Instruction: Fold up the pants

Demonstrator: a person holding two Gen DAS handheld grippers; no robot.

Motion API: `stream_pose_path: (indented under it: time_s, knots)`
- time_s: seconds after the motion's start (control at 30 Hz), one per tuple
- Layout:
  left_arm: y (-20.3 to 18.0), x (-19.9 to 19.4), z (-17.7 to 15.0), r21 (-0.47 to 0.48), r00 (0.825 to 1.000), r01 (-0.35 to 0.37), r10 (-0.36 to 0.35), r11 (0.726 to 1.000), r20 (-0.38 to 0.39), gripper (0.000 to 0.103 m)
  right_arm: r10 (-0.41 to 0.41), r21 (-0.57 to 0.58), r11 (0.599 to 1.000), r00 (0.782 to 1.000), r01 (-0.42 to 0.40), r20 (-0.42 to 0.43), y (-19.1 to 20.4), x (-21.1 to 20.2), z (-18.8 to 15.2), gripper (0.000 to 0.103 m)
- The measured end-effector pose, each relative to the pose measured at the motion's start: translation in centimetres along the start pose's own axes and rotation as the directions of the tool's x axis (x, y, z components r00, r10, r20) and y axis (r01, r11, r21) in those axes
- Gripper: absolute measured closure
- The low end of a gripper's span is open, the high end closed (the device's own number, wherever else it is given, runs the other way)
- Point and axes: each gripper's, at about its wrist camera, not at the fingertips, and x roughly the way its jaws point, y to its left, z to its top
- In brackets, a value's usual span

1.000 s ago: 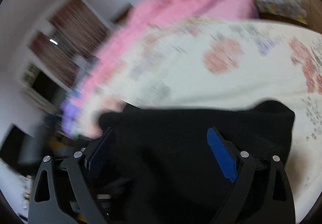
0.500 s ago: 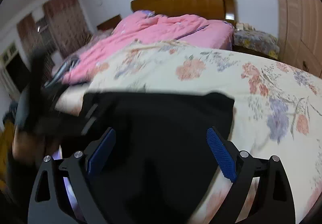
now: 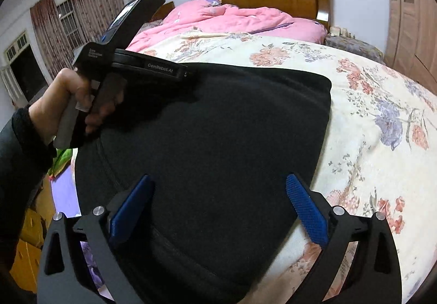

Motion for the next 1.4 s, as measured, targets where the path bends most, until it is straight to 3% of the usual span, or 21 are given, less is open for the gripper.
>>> stream_pose_path:
  time_s: [0.1, 0.2, 0.27, 0.37, 0.43, 0.47, 0.5, 0.57, 0.63, 0.7, 0.77, 0.83, 0.9, 0.97, 1.0, 1.07, 1.13, 1.2, 1.3, 1.37, 1.4]
  knots:
    - [1.4, -2.0, -0.3, -0.045, 0.995, 0.066, -0.062, 0.997, 0.077, 0.001, -0.048, 0.013, 0.999, 0.999, 0.048, 0.016, 0.1, -1.3, 0.1, 0.007]
    - [3.0, -8.7, -3.6, -0.124, 0.958, 0.035, 0.002, 0.992, 0.287, 0.002, -0.058, 0.019, 0.998, 0.994, 0.056, 0.095, 0.6, -4.1, -0.6, 0.007]
    - [2.3, -12.0, -7.0, -0.113, 0.938, 0.007, 0.032, 0.994, 0.346, 0.002, -0.068, -0.003, 0.998, 0.990, 0.069, 0.124, 1.3, -5.2, -1.2, 0.007]
    - [-0.9, -12.4, -11.5, -0.020, 0.948, -0.093, 0.095, 0.995, 0.305, 0.002, -0.092, -0.076, 0.992, 0.989, 0.101, 0.112, 2.7, -4.7, -2.2, 0.007]
    - [-3.0, -10.2, -13.8, 0.061, 0.957, -0.181, 0.161, 0.982, 0.243, 0.002, -0.159, -0.113, 0.980, 0.986, 0.165, 0.055, 3.2, -2.9, -2.9, 0.006]
    - [-3.1, -9.2, -14.3, 0.070, 0.959, -0.196, 0.176, 0.978, 0.224, 0.001, -0.149, -0.110, 0.982, 0.988, 0.153, 0.047, 2.9, -2.1, -3.4, 0.005]
    - [-2.8, -9.1, -14.8, 0.037, 0.953, -0.174, 0.159, 0.984, 0.257, 0.001, -0.130, -0.089, 0.987, 0.990, 0.135, 0.060, 2.5, -2.1, -3.6, 0.005]
    - [-1.3, -8.8, -15.1, -0.035, 0.967, -0.078, 0.084, 0.996, 0.240, 0.001, -0.061, -0.016, 0.998, 0.997, 0.061, 0.038, 0.9, -1.8, -3.8, 0.005]
    - [-1.3, -9.2, -15.2, -0.035, 0.968, -0.092, 0.097, 0.995, 0.233, 0.001, -0.043, 0.001, 0.999, 0.999, 0.043, 0.015, 0.5, -2.2, -3.9, 0.005]
    - [-2.2, -10.8, -15.2, -0.021, 0.954, -0.133, 0.134, 0.991, 0.268, 0.002, -0.038, -0.025, 0.999, 0.999, 0.039, 0.032, 0.7, -3.7, -3.7, 0.005]
    - [-3.2, -13.3, -15.1, 0.011, 0.937, -0.072, 0.064, 0.997, 0.343, 0.002, -0.016, 0.012, 1.000, 0.996, 0.014, 0.092, -0.6, -5.5, -2.6, 0.005]
    - [-4.4, -13.7, -14.9, 0.047, 0.937, -0.034, 0.016, 0.998, 0.350, 0.002, 0.007, 0.103, 0.994, 0.990, -0.022, 0.141, -2.9, -6.3, -0.6, 0.005]
    - [-5.5, -12.3, -14.8, 0.065, 0.950, -0.032, 0.010, 0.997, 0.313, 0.002, 0.052, 0.152, 0.986, 0.989, -0.072, 0.136, -4.3, -5.2, 1.8, 0.005]
    - [-6.1, -9.8, -15.2, 0.068, 0.967, -0.037, 0.018, 0.997, 0.254, 0.002, 0.098, 0.220, 0.970, 0.994, -0.107, 0.053, -6.0, -1.6, 4.9, 0.005]
    - [-6.0, -9.9, -15.7, 0.056, 0.957, -0.034, 0.016, 0.998, 0.291, 0.002, 0.110, 0.239, 0.964, 0.994, -0.113, 0.030, -6.5, -0.3, 5.9, 0.005]
    - [-5.7, -9.8, -15.8, 0.049, 0.957, -0.014, -0.001, 0.999, 0.289, 0.002, 0.209, 0.240, 0.951, 0.978, -0.197, -0.023, -7.1, 3.2, 7.7, 0.005]
    - [-5.6, -9.8, -15.7, 0.054, 0.961, -0.005, -0.010, 0.999, 0.277, 0.002, 0.207, 0.248, 0.953, 0.972, -0.175, -0.107, -7.9, 6.5, 8.3, 0.004]
    - [-5.8, -9.8, -15.8, 0.060, 0.961, -0.015, -0.003, 0.998, 0.276, 0.002, 0.160, 0.202, 0.969, 0.985, -0.144, -0.065, -8.0, 6.3, 9.3, 0.006]
    - [-5.6, -9.7, -16.2, 0.062, 0.957, -0.003, -0.015, 0.998, 0.291, 0.001, 0.124, 0.281, 0.953, 0.992, -0.113, -0.023, -9.1, 4.8, 10.2, 0.005]
    - [-5.4, -9.5, -16.0, 0.061, 0.956, 0.004, -0.022, 0.998, 0.293, 0.001, 0.205, 0.272, 0.941, 0.979, -0.202, 0.019, -8.9, 4.1, 10.1, 0.005]
    - [-5.3, -9.4, -15.9, 0.061, 0.956, 0.003, -0.021, 0.998, 0.292, 0.001, 0.231, 0.249, 0.943, 0.973, -0.221, -0.009, -8.6, 4.8, 10.1, 0.005]
